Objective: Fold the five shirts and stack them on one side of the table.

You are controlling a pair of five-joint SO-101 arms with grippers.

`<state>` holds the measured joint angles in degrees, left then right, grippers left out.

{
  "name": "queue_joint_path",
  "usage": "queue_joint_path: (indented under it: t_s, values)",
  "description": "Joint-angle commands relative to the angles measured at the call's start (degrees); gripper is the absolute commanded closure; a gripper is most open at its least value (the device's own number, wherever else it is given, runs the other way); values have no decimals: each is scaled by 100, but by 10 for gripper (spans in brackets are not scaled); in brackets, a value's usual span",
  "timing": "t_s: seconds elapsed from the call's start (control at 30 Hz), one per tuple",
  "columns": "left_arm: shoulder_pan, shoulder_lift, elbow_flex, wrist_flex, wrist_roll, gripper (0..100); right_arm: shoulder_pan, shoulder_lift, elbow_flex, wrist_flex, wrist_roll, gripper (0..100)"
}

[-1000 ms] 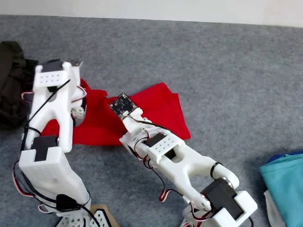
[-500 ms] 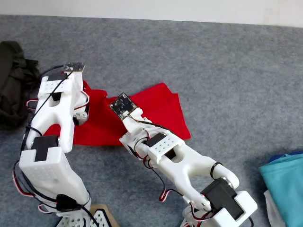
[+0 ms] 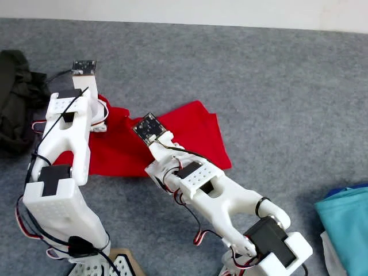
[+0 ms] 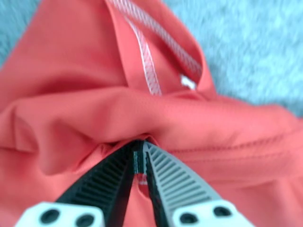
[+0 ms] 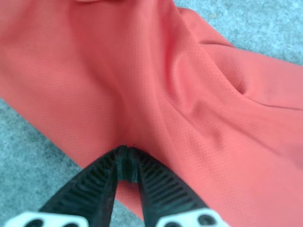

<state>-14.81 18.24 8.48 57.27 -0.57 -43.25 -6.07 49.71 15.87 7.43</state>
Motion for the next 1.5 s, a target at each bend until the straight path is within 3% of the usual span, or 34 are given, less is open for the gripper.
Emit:
queue_joint_path:
  t_s: [0.0, 0.4, 0.6, 0.97, 1.07, 1.33, 1.47]
  values:
    - [66, -259, -233, -448, 53, 991, -22, -31, -207, -57, 35, 991]
    - [-40, -259, -338, -2470, 62, 993, -22, -31, -207, -57, 44, 991]
    - [-426, -286, -365, -3200, 62, 993, 31, -31, -207, -57, 53, 991]
    - [-796, -655, -760, -3244, 62, 990, 31, -31, -207, -57, 62, 991]
    - [-796, -954, -708, -2831, 62, 990, 22, -31, -207, -57, 62, 991]
    - [-769, -1675, -558, 132, 53, 993, 13, -31, -207, -57, 62, 991]
    - [-804, -1675, 382, 53, 18, 993, 22, -31, -207, -57, 62, 991]
